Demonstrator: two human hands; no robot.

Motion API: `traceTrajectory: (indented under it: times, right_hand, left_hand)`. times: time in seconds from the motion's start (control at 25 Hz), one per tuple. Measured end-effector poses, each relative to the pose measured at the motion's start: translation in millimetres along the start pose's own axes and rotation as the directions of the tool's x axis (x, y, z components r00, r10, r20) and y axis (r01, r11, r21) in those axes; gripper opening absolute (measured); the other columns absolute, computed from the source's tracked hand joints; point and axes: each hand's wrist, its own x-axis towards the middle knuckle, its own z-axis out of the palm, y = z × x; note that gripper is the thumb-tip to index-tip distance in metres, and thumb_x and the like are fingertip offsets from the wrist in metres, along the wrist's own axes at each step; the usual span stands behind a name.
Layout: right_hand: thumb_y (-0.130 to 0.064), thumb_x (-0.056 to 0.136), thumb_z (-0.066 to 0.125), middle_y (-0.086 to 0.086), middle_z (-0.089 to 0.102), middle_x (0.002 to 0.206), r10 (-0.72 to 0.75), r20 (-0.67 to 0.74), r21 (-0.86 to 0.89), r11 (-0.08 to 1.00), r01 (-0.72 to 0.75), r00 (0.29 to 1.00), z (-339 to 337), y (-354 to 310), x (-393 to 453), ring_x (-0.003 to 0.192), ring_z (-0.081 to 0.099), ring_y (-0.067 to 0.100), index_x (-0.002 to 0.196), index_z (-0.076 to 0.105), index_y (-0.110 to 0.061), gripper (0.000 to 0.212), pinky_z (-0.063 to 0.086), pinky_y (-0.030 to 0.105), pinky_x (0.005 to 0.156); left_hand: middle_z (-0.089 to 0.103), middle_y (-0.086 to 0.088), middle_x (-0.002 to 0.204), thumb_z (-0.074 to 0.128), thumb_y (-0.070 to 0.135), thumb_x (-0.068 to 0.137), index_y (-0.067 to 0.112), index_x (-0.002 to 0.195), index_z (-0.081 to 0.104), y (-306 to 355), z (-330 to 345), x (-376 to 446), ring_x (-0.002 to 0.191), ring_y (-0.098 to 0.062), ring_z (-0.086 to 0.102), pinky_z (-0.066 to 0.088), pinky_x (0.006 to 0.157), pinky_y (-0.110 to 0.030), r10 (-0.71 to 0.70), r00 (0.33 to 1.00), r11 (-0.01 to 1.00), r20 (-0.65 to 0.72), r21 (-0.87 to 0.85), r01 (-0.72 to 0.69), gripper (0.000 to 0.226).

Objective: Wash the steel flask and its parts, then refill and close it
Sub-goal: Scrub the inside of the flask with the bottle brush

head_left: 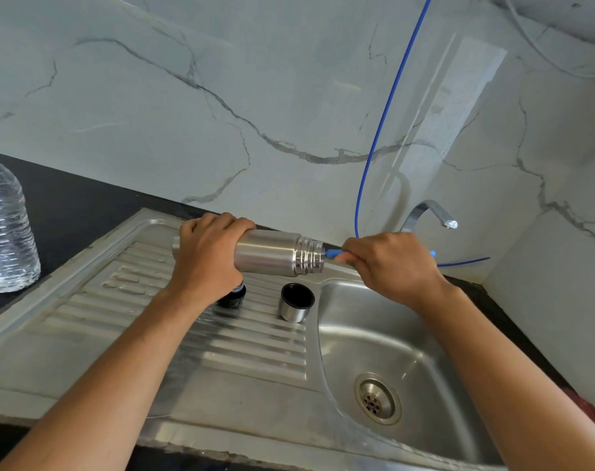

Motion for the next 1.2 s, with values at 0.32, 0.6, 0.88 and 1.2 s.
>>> traceTrajectory:
  times: [0.32,0.6,0.88,1.2]
  right_hand:
    - [-0.049,0.103,0.05,-0.001,0.053,0.061,0.208,0.432,0.376,0.843,-0.385,0.878,-29,13,0,0.059,0.049,0.017,0.073,0.062,-0.017,0.046,0.042,0.03,0.06]
    - [-0.053,0.103,0.038,-0.003,0.053,0.057,-0.021,-0.037,-0.039,0.999,0.02,0.999,-6,-3,-3,0.047,0.051,0.029,0.075,0.059,-0.018,0.05,0.036,0.029,0.044]
    - [-0.046,0.103,0.043,-0.003,0.059,0.062,-0.032,-0.161,-0.101,0.995,0.015,0.986,-9,16,-9,0.049,0.056,0.027,0.072,0.06,-0.019,0.044,0.029,0.026,0.043]
    - [-0.048,0.105,0.049,-0.007,0.044,0.055,0.137,0.537,0.514,0.729,-0.451,0.833,-12,18,0,0.052,0.042,0.011,0.075,0.069,-0.014,0.049,0.035,0.025,0.056]
  left_hand:
    - [0.065,0.0,0.11,0.08,-0.004,0.051,0.021,0.119,0.067,-5,-10,1,0.108,-0.029,0.054,0.037,0.095,-0.047,-0.055,0.982,0.991,-0.178,0.114,0.076,0.073]
    - [0.067,0.002,0.113,0.086,0.001,0.051,0.022,0.123,0.065,-1,-6,2,0.107,-0.028,0.057,0.039,0.095,-0.047,-0.048,0.994,0.999,-0.102,0.018,0.05,0.078]
    - [0.065,0.003,0.114,0.089,0.005,0.054,0.024,0.128,0.062,-5,-4,1,0.107,-0.025,0.056,0.038,0.093,-0.046,-0.133,0.989,0.99,0.07,-0.031,0.136,0.082]
    - [0.067,0.004,0.113,0.084,-0.004,0.054,0.023,0.123,0.066,-9,-7,2,0.109,-0.026,0.056,0.038,0.098,-0.044,-0.014,0.998,0.997,-0.061,0.075,0.018,0.077]
